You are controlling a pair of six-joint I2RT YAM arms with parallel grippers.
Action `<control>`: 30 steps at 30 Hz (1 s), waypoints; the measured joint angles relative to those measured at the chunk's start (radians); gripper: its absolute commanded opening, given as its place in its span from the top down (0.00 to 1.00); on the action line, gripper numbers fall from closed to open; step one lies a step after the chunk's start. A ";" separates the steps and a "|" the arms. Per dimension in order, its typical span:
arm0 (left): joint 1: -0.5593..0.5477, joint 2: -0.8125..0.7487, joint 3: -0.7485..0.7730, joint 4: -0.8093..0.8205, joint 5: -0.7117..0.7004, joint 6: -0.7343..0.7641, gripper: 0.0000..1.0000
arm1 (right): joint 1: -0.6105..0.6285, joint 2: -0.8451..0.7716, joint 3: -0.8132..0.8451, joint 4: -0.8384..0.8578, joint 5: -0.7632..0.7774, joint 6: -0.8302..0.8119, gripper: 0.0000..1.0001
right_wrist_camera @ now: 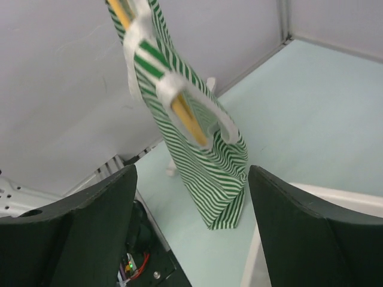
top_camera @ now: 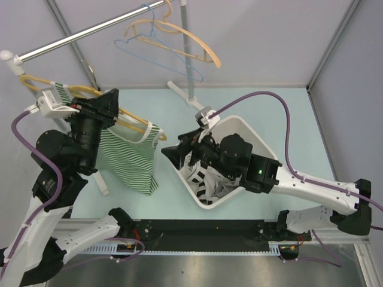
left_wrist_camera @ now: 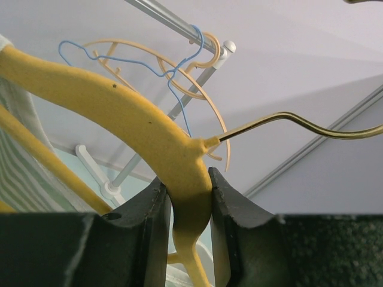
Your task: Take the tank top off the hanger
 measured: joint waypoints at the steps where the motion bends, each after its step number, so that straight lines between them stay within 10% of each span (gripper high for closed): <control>1: 0.000 -0.004 -0.003 0.003 -0.003 0.000 1.00 | 0.002 -0.017 -0.043 0.030 -0.007 0.015 0.18; 20: 0.000 -0.038 -0.016 0.025 0.013 -0.108 1.00 | 0.019 0.060 -0.206 0.418 -0.063 0.115 0.24; 30: 0.000 -0.038 -0.037 0.025 0.063 -0.176 1.00 | 0.035 0.087 -0.232 0.547 -0.072 0.052 0.52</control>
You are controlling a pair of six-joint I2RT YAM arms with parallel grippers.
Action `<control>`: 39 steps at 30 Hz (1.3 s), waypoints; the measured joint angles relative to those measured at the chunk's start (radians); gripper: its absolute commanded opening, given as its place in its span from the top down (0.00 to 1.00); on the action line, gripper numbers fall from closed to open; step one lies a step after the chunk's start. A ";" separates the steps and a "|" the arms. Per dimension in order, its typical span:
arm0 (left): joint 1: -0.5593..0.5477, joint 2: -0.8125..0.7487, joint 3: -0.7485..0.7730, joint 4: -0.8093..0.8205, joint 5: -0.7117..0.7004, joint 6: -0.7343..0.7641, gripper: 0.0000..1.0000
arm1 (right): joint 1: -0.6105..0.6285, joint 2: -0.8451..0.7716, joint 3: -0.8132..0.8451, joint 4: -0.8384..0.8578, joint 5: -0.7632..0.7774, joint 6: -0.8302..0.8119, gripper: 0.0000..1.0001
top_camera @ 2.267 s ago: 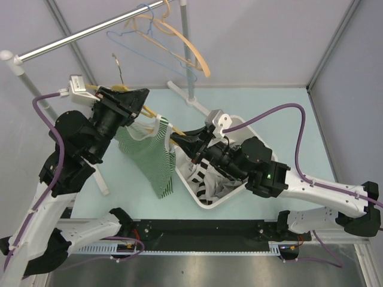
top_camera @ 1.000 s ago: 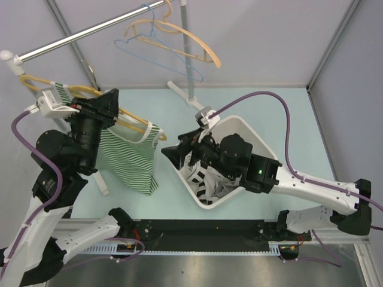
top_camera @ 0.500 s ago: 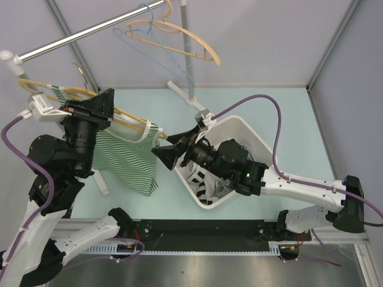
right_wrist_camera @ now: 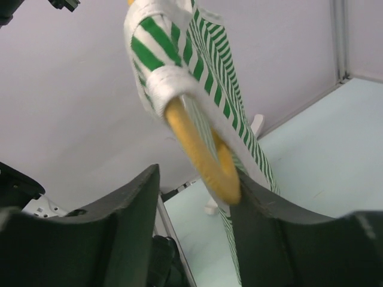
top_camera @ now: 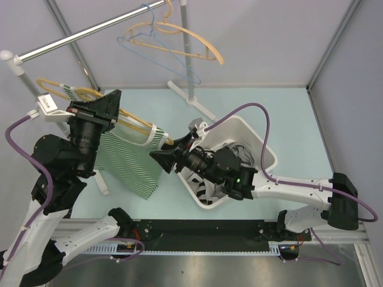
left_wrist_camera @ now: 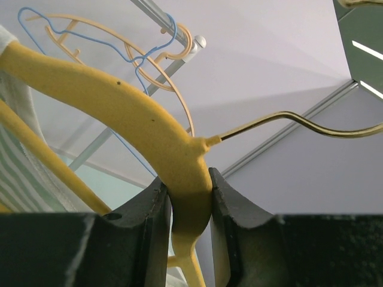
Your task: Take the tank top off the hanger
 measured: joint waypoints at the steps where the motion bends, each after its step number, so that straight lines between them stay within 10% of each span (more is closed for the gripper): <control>1: 0.000 0.000 0.000 0.000 0.002 -0.003 1.00 | 0.001 0.005 0.000 0.009 0.000 -0.002 0.53; 8: 0.000 -0.012 -0.011 0.000 0.008 -0.019 1.00 | 0.008 0.029 0.000 0.021 0.032 -0.005 1.00; 32: -0.044 0.054 -0.093 0.020 0.118 0.050 1.00 | 0.012 -0.243 -0.289 0.022 0.081 -0.029 1.00; 39: -0.036 0.032 -0.094 0.044 0.089 0.053 1.00 | 0.006 -0.188 -0.231 0.006 0.075 -0.024 0.76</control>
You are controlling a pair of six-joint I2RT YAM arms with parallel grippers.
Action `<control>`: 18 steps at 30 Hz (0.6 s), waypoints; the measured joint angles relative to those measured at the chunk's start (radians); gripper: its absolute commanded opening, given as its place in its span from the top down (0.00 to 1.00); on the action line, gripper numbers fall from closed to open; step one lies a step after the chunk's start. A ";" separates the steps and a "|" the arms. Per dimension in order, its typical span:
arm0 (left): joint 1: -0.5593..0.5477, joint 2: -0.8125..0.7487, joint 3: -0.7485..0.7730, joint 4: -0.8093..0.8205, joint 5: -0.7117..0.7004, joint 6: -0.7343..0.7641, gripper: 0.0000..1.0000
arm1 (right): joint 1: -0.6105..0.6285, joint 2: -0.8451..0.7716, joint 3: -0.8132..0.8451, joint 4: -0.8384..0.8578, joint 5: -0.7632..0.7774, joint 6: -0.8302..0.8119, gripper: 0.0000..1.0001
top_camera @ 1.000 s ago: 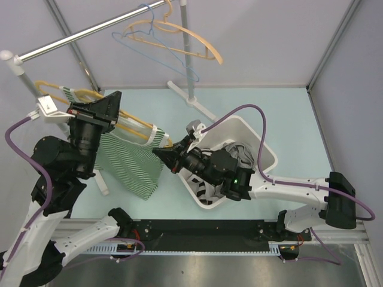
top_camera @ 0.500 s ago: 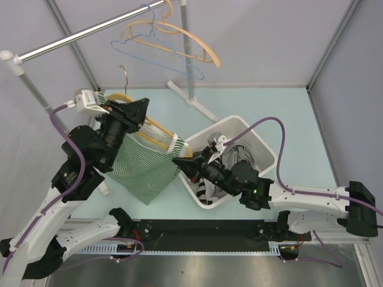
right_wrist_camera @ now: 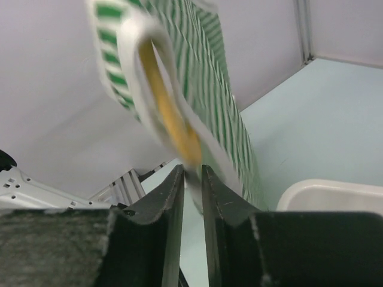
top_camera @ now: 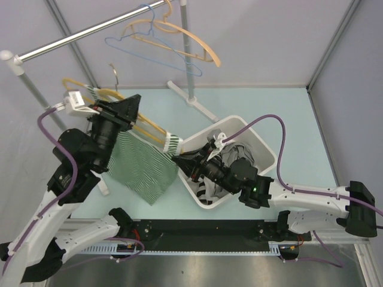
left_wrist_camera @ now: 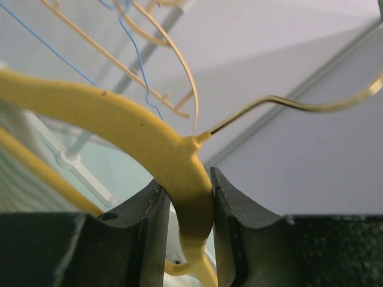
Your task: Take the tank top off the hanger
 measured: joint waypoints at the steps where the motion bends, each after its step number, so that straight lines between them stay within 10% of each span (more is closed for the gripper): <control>1: 0.009 -0.010 0.000 0.008 -0.018 0.010 1.00 | -0.001 0.005 0.002 -0.002 0.000 0.001 0.73; 7: 0.036 -0.080 0.013 0.060 -0.071 0.016 1.00 | -0.010 0.044 0.022 -0.005 -0.005 0.004 0.51; 18: 0.036 -0.085 0.020 0.082 -0.074 0.008 1.00 | -0.014 0.116 0.045 0.054 -0.061 -0.040 0.44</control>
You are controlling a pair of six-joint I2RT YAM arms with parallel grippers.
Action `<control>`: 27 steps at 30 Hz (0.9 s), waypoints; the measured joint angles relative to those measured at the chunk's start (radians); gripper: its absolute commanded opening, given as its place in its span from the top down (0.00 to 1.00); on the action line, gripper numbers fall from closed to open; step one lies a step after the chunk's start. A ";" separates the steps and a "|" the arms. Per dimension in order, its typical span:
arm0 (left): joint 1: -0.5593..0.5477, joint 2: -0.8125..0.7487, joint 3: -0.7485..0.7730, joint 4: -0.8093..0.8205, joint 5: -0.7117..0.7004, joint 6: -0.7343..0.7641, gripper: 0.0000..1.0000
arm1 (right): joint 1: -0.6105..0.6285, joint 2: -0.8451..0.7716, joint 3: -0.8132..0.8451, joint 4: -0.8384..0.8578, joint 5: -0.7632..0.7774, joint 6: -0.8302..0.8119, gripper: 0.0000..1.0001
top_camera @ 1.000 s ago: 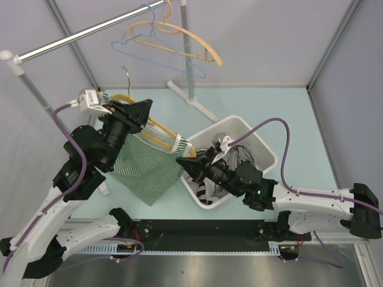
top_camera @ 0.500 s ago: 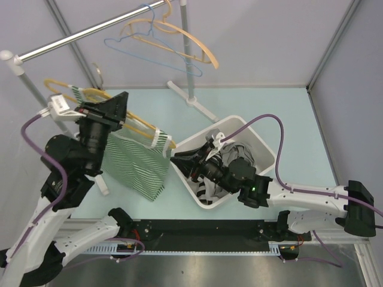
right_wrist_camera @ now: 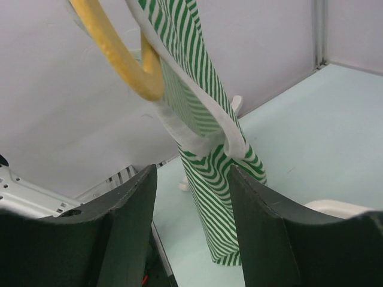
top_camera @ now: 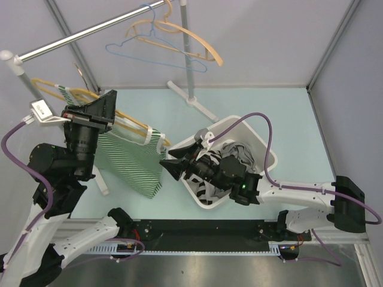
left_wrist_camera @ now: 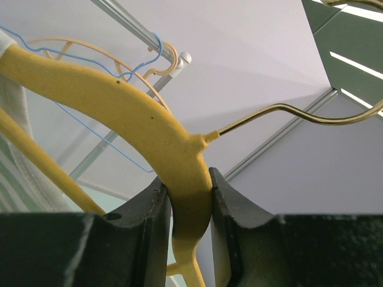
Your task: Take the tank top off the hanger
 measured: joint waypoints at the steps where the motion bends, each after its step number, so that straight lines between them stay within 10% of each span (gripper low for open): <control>1: 0.000 0.000 0.000 0.000 0.000 0.000 1.00 | 0.000 0.008 0.008 0.004 -0.006 -0.005 0.46; 14: 0.000 0.000 0.000 -0.008 0.005 -0.003 1.00 | -0.011 0.129 0.112 0.062 -0.026 -0.025 0.71; 18: 0.000 0.000 0.000 -0.011 0.004 -0.001 1.00 | -0.012 0.134 0.112 0.069 -0.021 -0.024 1.00; 27: 0.000 0.000 -0.001 -0.010 -0.050 0.051 1.00 | -0.010 0.037 0.011 0.085 0.027 -0.025 1.00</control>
